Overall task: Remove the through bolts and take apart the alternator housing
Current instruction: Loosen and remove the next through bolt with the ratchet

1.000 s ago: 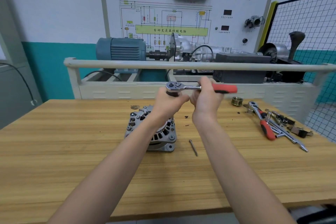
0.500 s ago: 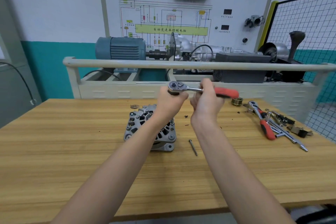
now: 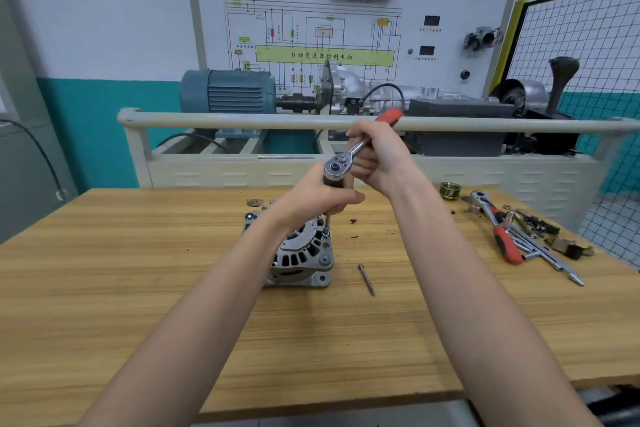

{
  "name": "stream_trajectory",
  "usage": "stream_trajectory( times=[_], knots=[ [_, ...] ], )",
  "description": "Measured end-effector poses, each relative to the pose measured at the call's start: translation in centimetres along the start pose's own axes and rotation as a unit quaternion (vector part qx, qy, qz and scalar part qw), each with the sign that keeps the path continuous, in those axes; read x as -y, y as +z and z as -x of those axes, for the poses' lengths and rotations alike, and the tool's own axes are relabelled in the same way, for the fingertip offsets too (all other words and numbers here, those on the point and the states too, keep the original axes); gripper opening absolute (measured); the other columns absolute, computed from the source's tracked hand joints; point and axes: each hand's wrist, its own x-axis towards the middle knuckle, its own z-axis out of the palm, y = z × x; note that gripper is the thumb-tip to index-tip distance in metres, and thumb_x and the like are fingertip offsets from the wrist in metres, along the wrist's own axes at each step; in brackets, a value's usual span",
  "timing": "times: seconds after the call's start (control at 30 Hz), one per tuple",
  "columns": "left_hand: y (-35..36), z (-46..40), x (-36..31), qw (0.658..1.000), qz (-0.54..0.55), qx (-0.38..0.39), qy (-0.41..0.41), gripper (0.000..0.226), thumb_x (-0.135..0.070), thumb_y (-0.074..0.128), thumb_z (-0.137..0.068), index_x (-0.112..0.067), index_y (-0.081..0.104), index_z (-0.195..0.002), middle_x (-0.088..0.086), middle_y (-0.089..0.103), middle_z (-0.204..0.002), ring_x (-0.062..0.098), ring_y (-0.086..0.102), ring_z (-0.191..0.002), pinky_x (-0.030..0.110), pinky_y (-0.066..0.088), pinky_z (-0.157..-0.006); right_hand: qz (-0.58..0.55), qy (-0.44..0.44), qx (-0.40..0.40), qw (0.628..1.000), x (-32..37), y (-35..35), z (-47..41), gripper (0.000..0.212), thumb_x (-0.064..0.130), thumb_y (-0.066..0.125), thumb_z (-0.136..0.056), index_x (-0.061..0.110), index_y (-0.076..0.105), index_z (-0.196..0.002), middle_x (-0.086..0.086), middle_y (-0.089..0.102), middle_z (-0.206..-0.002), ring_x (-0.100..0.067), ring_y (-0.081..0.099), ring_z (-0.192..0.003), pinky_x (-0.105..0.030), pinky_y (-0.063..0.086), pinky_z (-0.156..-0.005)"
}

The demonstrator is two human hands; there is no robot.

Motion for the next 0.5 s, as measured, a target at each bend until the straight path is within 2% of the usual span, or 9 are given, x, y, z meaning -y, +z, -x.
stream_trajectory(
  times=[0.1, 0.2, 0.3, 0.4, 0.5],
  knots=[
    [0.6, -0.3, 0.5, 0.999, -0.005, -0.043, -0.006, 0.041, 0.012, 0.055, -0.081, -0.01, 0.038, -0.051, -0.005, 0.036, -0.04, 0.011, 0.031, -0.04, 0.02, 0.029, -0.047, -0.063, -0.034, -0.084, 0.994, -1.0, -0.3, 0.8, 0.045, 0.001, 0.049, -0.081, 0.021, 0.03, -0.045, 0.007, 0.018, -0.037, -0.009, 0.012, -0.032, -0.017, 0.014, -0.035],
    [1.4, -0.6, 1.0, 0.988, 0.022, -0.153, -0.002, 0.038, 0.012, 0.053, -0.079, -0.014, 0.039, -0.055, -0.007, 0.037, -0.044, 0.009, 0.031, -0.041, 0.023, 0.027, -0.048, -0.135, -0.119, -0.208, 0.961, -3.8, -0.1, 2.9, 0.029, 0.002, 0.058, -0.08, 0.018, 0.041, -0.063, 0.009, 0.032, -0.042, -0.006, 0.026, -0.035, -0.02, 0.025, -0.037],
    [2.0, -0.8, 1.3, 0.969, 0.069, -0.237, -0.001, 0.039, 0.011, 0.053, -0.08, -0.016, 0.04, -0.055, -0.013, 0.037, -0.04, 0.002, 0.03, -0.038, 0.019, 0.028, -0.043, -0.159, -0.202, -0.243, 0.935, -6.0, 1.0, 5.0, 0.031, 0.002, 0.059, -0.08, 0.02, 0.043, -0.06, 0.009, 0.037, -0.044, -0.006, 0.031, -0.04, -0.02, 0.03, -0.041],
    [1.9, -0.6, 1.1, 0.973, 0.047, -0.226, -0.005, 0.038, 0.009, 0.054, -0.079, -0.017, 0.04, -0.054, -0.013, 0.038, -0.04, 0.002, 0.031, -0.038, 0.017, 0.029, -0.042, -0.168, -0.2, -0.231, 0.937, -5.6, 1.2, 4.9, 0.033, 0.001, 0.057, -0.08, 0.019, 0.039, -0.06, 0.009, 0.033, -0.043, -0.007, 0.029, -0.038, -0.02, 0.028, -0.04],
    [0.6, 0.0, 0.8, 0.993, -0.018, -0.114, -0.007, 0.032, 0.004, 0.059, -0.08, -0.012, 0.046, -0.056, -0.003, 0.045, -0.046, 0.01, 0.04, -0.044, 0.022, 0.037, -0.048, -0.15, -0.133, -0.192, 0.961, -3.5, 0.3, 3.3, 0.034, 0.0, 0.055, -0.082, 0.018, 0.035, -0.061, 0.01, 0.028, -0.038, -0.006, 0.023, -0.032, -0.016, 0.021, -0.036]
  ],
)
